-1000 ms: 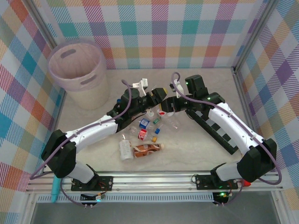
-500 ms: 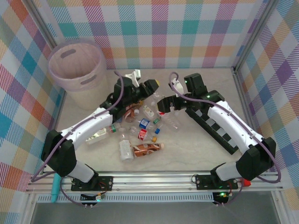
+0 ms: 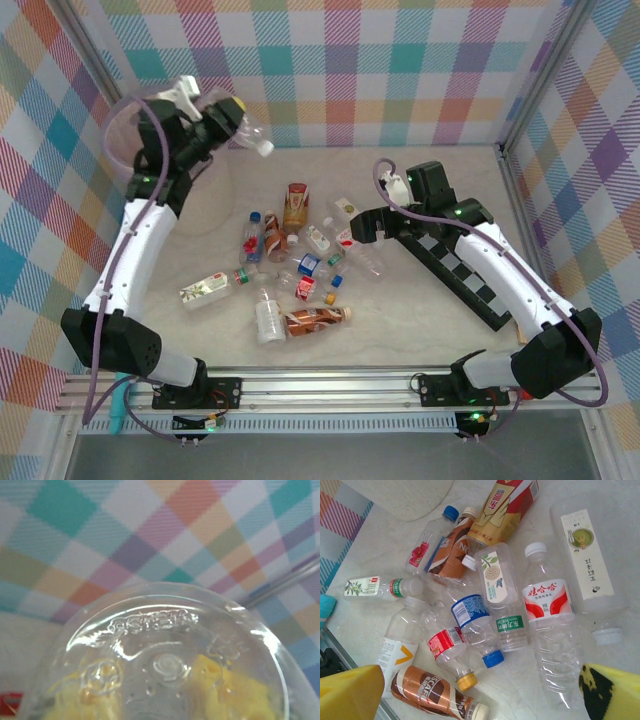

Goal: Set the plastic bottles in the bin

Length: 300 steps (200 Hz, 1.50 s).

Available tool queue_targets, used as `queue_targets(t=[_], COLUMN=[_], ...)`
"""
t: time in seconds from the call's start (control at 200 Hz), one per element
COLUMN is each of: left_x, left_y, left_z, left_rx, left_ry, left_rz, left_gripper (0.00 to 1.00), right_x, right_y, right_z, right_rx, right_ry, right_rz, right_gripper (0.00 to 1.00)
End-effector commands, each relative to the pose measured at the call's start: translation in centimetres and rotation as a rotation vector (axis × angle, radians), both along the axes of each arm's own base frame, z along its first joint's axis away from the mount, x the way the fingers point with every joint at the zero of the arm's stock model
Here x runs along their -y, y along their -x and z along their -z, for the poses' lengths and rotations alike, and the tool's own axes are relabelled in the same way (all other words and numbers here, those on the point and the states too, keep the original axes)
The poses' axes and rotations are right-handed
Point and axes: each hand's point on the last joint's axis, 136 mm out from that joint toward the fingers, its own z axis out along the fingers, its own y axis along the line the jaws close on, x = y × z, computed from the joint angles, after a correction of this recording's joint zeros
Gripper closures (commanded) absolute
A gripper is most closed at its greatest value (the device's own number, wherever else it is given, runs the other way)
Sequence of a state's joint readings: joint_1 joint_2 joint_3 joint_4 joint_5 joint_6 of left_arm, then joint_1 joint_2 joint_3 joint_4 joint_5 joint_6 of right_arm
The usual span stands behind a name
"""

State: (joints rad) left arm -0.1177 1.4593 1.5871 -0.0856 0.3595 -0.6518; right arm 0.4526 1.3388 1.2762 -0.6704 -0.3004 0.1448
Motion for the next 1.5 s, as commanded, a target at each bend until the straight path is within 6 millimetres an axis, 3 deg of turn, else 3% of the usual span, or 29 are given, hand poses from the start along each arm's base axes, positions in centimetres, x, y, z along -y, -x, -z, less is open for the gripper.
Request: queue_targets(t=[0.0,0.125,0.37,0.48,0.625,0.72,0.785,0.905,0.985,1.065,1.19,1.495], left_x=[-2.5,-6.3,-16.5,-18.9,-19.4,-18.7,-17.8,-16.3,-16.5,-17.7,-19.9,-23.4], left_y=[-1.4,-3.7,-7.3,-7.8,-8.1,-8.2,-8.0,-6.9,-6.2,-6.1,-6.8,-9.8], left_z=[-0.3,0.6,4.6,6.3,8.7,9.1,7.6,2.6,0.1,-0.4,1.2,8.1], left_rx=[-0.002,-0.024,-0.091,-0.130,-0.179,-0.180,-0.128,-0.006,0.047,0.042,-0.010,-0.194], left_ry=[-0.021,-0.007,-0.127,-0.184,-0.227,-0.173,-0.110,-0.030,-0.027,-0.065,-0.123,-0.292], left_rz=[-0.024,-0.089,-0.388,-0.452,-0.446,-0.395,-0.338,-0.277,-0.301,-0.360,-0.447,-0.534], left_gripper=[0.82,0.80,0.80,0.79,0.79,0.79,0.79,0.79,0.78,0.78,0.78,0.75], right_x=[0.8,1.6,3.0,3.5,3.6,3.4,3.4,3.3,3.3,3.3,3.5,4.7], right_y=[0.7,1.3,2.7,2.9,2.7,2.6,2.6,2.5,2.5,2.6,2.8,3.5], right_z=[0.4,0.6,0.8,1.1,1.8,2.1,2.1,2.2,2.4,2.8,3.2,3.0], right_rx=[-0.012,-0.011,0.002,0.003,-0.009,-0.020,-0.024,-0.028,-0.038,-0.047,-0.056,-0.037], right_ry=[0.035,0.068,0.113,0.135,0.148,0.150,0.150,0.151,0.147,0.147,0.155,0.191], right_rz=[0.008,0.022,0.031,0.038,0.043,0.040,0.039,0.041,0.042,0.042,0.046,0.077], right_gripper=[0.00,0.00,0.00,0.01,0.00,0.00,0.01,0.00,0.00,0.01,0.00,0.00])
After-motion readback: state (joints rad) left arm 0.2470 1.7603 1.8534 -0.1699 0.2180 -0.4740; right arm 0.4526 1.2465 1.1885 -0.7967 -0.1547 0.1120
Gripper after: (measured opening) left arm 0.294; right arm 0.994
